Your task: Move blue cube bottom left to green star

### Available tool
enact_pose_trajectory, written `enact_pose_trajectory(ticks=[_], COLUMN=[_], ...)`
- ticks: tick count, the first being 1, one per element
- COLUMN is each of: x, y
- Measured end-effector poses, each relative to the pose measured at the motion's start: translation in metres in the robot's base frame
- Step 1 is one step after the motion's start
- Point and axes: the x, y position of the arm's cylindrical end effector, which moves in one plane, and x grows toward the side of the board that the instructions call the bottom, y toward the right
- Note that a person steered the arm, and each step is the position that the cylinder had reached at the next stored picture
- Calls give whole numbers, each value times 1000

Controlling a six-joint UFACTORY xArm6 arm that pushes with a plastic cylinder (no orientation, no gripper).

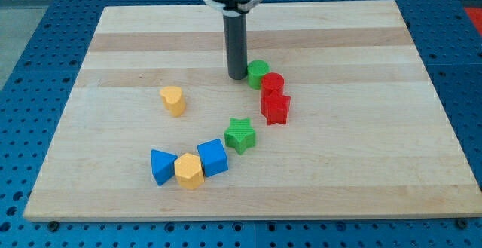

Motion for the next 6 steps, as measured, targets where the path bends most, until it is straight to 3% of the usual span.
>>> enact_pose_trajectory(ticks=[2,3,5,6], x=[-10,8,70,121], y=[11,-6,-42,-55])
